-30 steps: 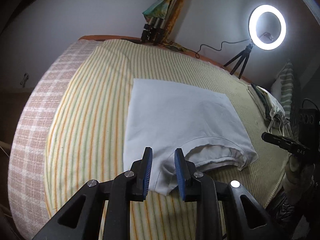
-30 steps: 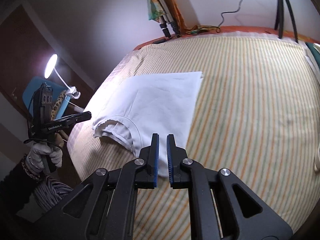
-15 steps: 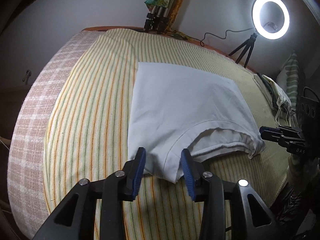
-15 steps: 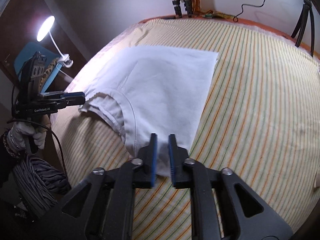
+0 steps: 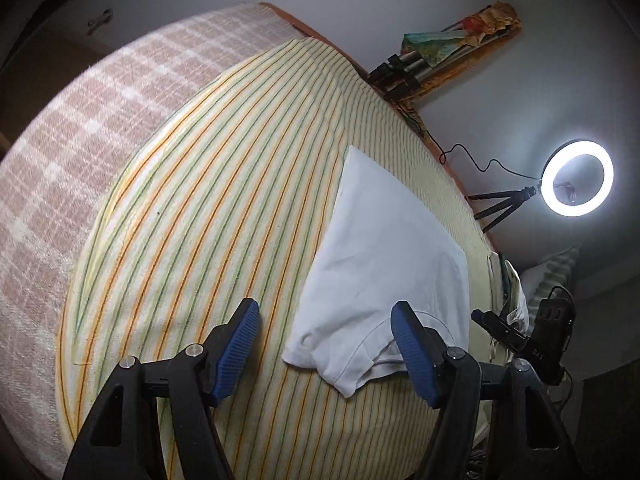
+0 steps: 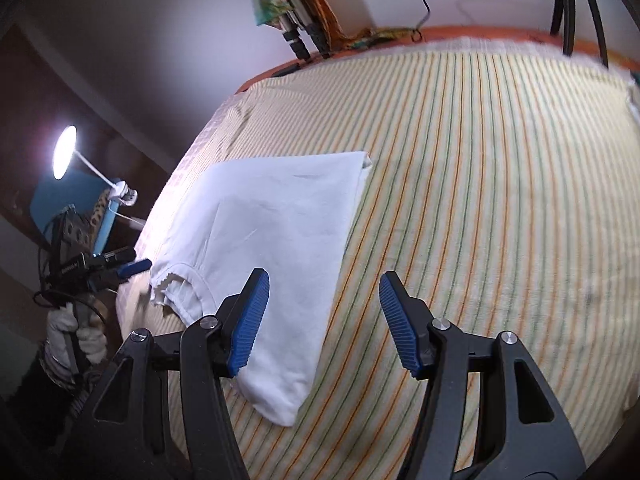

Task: Fold small clothes
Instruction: 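Reposition both grippers at the folded shirt's edge and close them on it, then lift the folded shirt with both grippers and carry it toward the clothes stack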

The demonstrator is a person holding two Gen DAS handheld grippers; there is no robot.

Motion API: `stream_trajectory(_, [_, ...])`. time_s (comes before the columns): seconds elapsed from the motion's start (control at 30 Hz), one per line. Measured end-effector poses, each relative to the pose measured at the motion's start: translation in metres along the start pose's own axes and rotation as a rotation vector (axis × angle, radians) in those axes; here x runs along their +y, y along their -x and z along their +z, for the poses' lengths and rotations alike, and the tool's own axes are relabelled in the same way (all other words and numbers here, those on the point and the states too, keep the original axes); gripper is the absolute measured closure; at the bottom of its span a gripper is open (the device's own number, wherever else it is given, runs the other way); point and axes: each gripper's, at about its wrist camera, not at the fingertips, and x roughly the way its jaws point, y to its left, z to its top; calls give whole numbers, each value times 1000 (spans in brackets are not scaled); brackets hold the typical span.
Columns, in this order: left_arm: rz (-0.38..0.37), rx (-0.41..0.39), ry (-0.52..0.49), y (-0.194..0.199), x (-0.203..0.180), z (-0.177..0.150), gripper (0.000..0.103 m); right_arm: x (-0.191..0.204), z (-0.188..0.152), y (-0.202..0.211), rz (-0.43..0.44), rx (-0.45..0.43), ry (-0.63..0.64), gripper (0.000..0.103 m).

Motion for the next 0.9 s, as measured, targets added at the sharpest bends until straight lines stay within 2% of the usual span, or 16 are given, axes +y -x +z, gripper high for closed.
stream_trajectory(0.13, [-20,40,30,-11,3,-4,45,-14,6,-11,61,25,-76,43])
stream_trajectory(0.23, [-32,47,22,-15,-1,-4,49,-22,9,-19,89,35,-113,43])
stream_trajectory(0.3, [-41,66,23,-21,-4,-3,58,-24,12,-22,107,28,-125,43])
stream_trajectory(0.4, [-34,68,-9,-27,-11,-2,61,-25,14,-27,133,16,-148,45])
stream_trajectory(0.47, [-32,77,-18,-32,-16,-2,65,-26,15,-30,151,12,-161,49])
stream_trajectory(0.53, [-32,75,-20,-34,-19,-1,67,-26,16,-36,175,18,-177,57])
stream_trajectory(0.7, [-3,77,-68,-41,-28,1,88,-18,18,-47,192,28,-177,68])
stream_trajectory(0.8, [24,58,-123,-40,-39,-1,93,-10,20,-51,187,34,-161,90])
stream_trajectory(0.9, [47,29,-175,-35,-49,-3,95,3,23,-46,138,13,-108,92])
